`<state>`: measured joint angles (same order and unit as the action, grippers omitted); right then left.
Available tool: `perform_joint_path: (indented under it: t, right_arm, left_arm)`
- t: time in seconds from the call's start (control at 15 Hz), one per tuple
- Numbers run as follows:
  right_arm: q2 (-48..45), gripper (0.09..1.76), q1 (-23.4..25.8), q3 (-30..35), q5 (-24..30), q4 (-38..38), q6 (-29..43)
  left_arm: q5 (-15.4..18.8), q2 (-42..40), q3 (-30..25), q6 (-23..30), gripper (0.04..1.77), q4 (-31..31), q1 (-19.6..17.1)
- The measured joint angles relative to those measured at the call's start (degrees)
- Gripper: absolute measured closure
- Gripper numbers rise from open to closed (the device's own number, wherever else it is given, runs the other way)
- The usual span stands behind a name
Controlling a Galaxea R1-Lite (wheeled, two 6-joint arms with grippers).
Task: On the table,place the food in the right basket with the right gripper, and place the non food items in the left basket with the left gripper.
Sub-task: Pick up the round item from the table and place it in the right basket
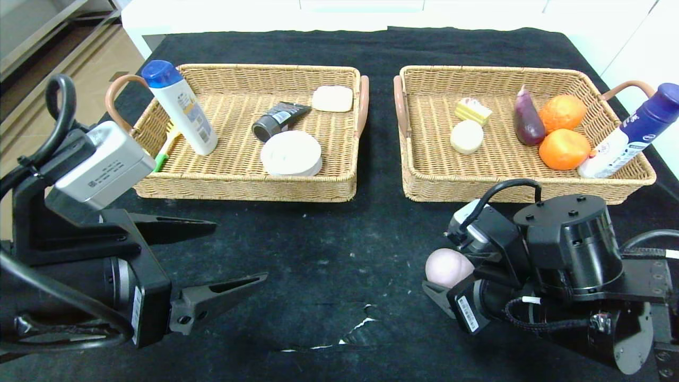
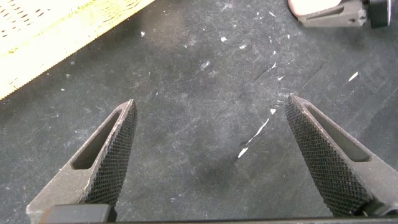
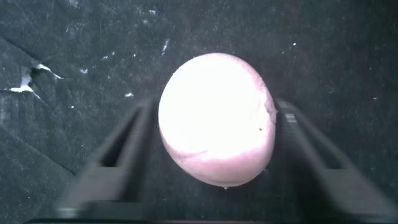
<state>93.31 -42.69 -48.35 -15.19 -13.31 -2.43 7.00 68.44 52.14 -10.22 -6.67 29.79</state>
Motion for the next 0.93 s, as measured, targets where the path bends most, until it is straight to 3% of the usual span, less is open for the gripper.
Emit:
perform_joint_path:
  t: [0.27, 0.33, 0.4, 0.93]
  right_arm:
    - [0.0, 1.07, 0.0, 0.0, 0.1, 0.0, -0.1]
    - [0.0, 1.31, 0.0, 0.0, 0.1, -0.1, -0.1]
    - [0.0, 1.69, 0.0, 0.0, 0.1, -0.2, 0.0]
    - [-0.2, 1.67, -0.1, 0.0, 0.2, 0.0, 0.0]
  left_arm:
    - [0.0, 0.0, 0.0, 0.0, 0.09, 0.0, 0.0]
    - [0.0, 0.0, 0.0, 0.0, 0.09, 0.0, 0.0]
    - [0.0, -0.1, 0.0, 0.0, 0.09, 0.0, 0.0]
    - [0.0, -0.1, 0.0, 0.0, 0.09, 0.0, 0.0]
